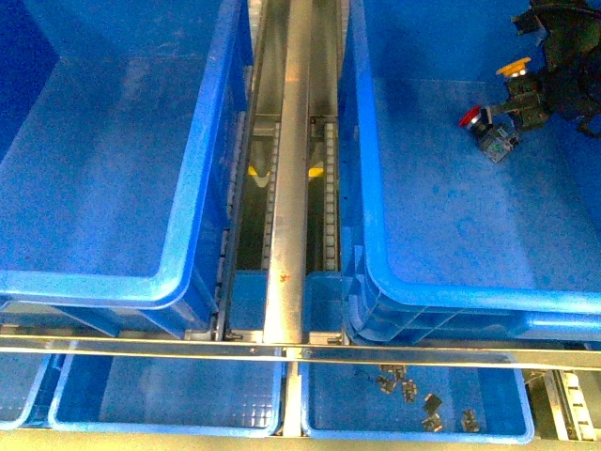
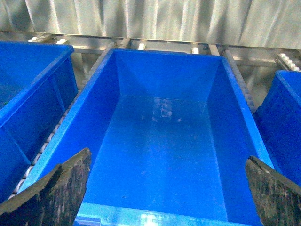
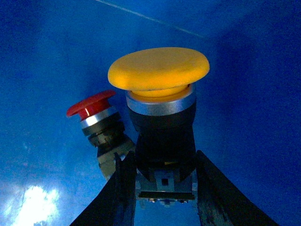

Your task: Pick red and yellow buttons and place in box

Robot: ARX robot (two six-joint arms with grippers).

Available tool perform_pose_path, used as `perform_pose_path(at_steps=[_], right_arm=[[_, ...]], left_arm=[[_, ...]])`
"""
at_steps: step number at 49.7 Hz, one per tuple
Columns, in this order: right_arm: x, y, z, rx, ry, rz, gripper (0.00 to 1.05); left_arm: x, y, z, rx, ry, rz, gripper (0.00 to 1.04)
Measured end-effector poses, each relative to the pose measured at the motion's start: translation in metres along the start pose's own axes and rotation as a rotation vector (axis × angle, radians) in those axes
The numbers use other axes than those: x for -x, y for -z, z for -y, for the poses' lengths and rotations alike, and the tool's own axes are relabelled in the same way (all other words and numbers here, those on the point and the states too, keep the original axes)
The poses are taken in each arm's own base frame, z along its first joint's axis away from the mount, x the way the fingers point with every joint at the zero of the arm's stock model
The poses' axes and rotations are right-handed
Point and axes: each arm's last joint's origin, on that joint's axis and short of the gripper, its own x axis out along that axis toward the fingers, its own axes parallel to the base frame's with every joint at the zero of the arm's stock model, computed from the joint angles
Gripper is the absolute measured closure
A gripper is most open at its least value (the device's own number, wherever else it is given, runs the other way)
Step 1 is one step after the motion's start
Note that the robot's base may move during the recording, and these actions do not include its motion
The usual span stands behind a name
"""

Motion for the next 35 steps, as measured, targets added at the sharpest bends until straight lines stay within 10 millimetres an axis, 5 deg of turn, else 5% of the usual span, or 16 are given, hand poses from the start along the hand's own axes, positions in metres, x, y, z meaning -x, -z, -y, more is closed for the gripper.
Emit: perform_pose_path(at_steps=[21,35], right_arm=[[-0.022,-0.021,-0.005,-0.040,0.022,-0.102,0.77],[-0.017,-0.018,-0.011,-0.062,-0.002,-0.108,0.29]], left_arm=[[0.000,0.000,0.000,0.000,0.000,0.000,0.08],[0.000,0.000,0.000,0.000,0.000,0.000,0.08]])
